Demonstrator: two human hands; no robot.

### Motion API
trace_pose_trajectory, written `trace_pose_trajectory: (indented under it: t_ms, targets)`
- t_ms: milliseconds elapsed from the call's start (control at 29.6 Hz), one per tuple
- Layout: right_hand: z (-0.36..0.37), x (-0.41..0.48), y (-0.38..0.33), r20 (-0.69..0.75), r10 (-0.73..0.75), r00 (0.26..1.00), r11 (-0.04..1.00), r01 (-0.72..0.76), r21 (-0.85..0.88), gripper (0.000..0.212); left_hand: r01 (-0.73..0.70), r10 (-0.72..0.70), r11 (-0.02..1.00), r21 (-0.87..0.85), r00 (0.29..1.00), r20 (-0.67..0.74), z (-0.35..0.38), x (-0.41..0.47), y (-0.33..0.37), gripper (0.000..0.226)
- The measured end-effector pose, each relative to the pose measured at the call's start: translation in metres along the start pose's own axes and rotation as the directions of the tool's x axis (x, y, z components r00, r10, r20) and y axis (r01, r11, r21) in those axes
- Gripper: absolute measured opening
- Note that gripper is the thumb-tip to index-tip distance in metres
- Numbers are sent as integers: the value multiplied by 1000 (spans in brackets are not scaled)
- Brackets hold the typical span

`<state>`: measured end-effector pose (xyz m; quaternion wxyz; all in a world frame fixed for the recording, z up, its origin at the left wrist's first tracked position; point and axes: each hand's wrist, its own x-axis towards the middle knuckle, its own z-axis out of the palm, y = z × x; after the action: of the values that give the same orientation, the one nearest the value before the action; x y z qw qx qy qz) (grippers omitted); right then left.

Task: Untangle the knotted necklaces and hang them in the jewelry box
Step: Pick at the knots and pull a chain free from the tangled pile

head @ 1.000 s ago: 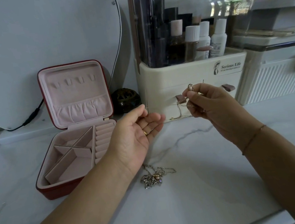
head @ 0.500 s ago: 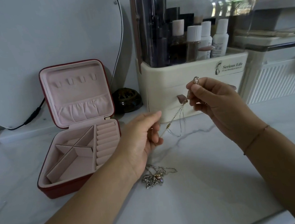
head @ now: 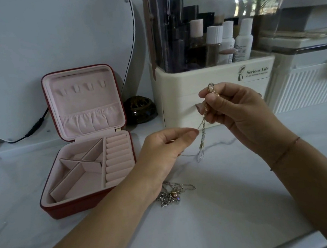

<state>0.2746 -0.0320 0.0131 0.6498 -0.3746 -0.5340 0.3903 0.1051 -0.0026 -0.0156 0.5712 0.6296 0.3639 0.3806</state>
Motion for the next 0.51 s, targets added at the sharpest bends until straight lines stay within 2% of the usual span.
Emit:
trace_pose_trajectory:
  t_ms: [270, 405, 507]
  targets:
    - [1, 0, -1, 10, 4, 1000, 1000, -4, 14, 20, -122, 121, 993, -4, 990, -77, 4, 1, 0, 7]
    - [1, 0, 0, 41, 4, 999, 1000, -3, -3, 19, -189, 188, 982, -11, 982, -34, 6, -1, 4, 12]
    - [2, -1, 1, 58, 6, 998, 999, -4, -47, 19, -186, 187, 979, -79, 982, 8, 7, -2, 6, 22]
